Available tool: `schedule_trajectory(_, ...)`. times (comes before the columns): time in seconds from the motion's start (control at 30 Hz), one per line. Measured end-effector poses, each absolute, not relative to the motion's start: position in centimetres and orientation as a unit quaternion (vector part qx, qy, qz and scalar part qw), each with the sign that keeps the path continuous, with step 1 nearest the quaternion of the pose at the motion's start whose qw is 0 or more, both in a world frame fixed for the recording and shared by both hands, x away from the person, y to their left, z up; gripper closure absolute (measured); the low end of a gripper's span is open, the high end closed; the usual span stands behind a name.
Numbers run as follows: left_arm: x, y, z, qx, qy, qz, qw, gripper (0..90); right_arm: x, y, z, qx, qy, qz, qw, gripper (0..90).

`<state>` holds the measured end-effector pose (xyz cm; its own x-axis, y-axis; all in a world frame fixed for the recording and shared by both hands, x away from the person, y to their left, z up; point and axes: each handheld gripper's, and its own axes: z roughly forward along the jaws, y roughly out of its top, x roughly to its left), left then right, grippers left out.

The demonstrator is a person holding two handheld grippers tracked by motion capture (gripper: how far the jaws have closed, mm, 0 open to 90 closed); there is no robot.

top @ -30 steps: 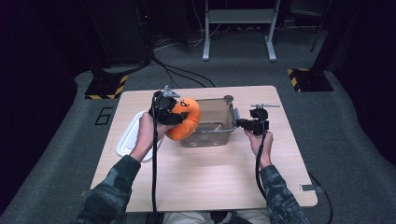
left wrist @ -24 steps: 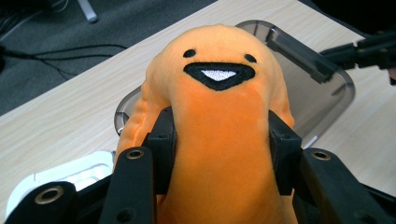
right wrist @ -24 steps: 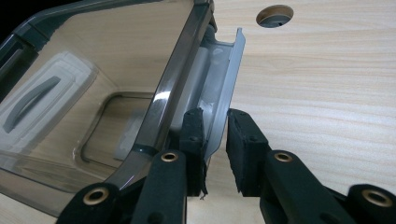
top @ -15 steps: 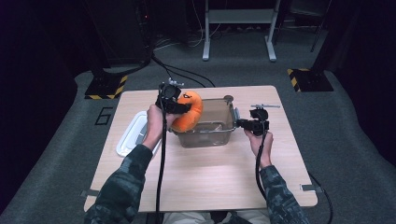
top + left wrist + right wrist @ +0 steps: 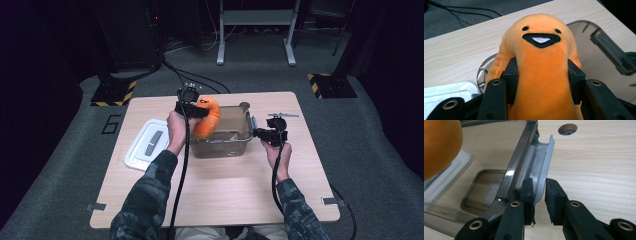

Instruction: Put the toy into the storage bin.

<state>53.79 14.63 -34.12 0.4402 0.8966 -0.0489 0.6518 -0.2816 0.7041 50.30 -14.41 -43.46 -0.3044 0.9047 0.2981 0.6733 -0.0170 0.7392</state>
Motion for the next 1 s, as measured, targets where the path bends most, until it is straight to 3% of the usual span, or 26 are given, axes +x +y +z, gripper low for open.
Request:
schedule_trajectory(0.33, 54.2, 14.0, -35.4, 0.771, 0.516, 0.187, 0.324, 55.6, 50.0, -14.2, -43.5, 0.576, 0.684, 0.424, 0.141, 76.8)
schedule_trajectory(1.0, 55.3, 13.7, -39.9, 0.773, 0.551, 0.137, 0.283, 55.6, 50.0, -14.0, -43.5, 0.572, 0.687, 0.426, 0.137, 76.9)
